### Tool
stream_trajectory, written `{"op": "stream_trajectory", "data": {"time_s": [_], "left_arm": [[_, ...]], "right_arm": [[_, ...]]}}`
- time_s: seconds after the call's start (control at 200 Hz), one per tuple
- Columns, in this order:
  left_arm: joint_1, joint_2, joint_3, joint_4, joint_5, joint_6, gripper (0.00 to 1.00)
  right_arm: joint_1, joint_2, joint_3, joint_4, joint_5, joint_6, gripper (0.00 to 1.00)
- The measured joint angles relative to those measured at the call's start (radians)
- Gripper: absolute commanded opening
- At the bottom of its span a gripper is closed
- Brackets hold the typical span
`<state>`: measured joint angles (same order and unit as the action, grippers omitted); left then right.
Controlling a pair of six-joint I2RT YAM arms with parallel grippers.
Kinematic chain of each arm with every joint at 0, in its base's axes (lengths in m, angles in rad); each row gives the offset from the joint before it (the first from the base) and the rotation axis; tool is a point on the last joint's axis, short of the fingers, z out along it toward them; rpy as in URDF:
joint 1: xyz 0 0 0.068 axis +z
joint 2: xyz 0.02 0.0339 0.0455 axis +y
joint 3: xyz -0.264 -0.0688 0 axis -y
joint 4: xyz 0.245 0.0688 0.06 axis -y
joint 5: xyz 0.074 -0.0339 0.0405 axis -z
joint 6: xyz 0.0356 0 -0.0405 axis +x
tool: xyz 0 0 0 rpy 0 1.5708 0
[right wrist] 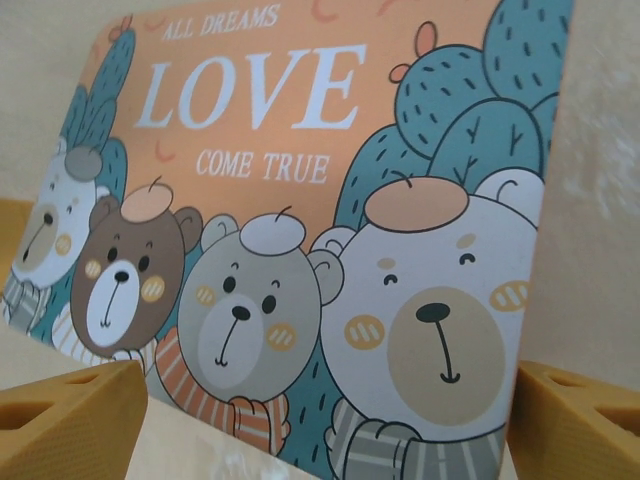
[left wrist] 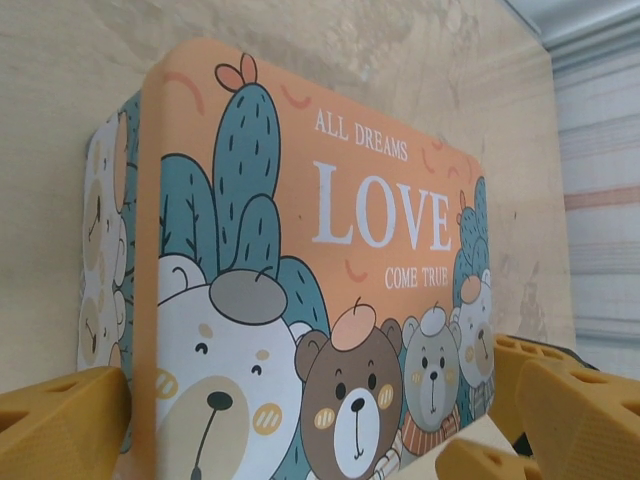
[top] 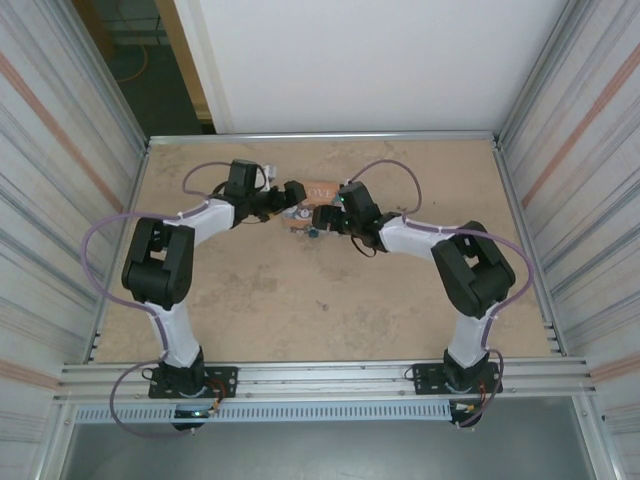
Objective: Unlock the padlock with the key
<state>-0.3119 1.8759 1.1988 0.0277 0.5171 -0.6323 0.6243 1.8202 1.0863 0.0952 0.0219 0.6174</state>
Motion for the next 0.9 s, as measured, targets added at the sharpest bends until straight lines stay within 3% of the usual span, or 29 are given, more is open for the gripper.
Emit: {"op": "stream_trajectory", "data": {"time_s": [0.195,0.421,0.686,0.902], "left_arm": [[-0.08,0.006,0.031,-0.042,-0.005,0.001,0.99],[-0.12,0.026,0.071,-0.078,-0.001,0.009,0.99],[-0.085,-0.018,0.07,-0.126,-0.005,0.038,0.99],[-0.015,-0.253,-0.079,-0.127,-0.06,0.077,0.99]], "right_arm": [[0.017,-0.147,-0.151,-0.045,0.046,0.003,0.89],[0.023,-0.229,-0.211,-0.1,0.074,0.004,0.97],[0.029,-0.345,-0.214,-0.214,0.161,0.001,0.97],[0.056,-0.464,-0.213,-0.381,0.141,-0.009,0.88]]}}
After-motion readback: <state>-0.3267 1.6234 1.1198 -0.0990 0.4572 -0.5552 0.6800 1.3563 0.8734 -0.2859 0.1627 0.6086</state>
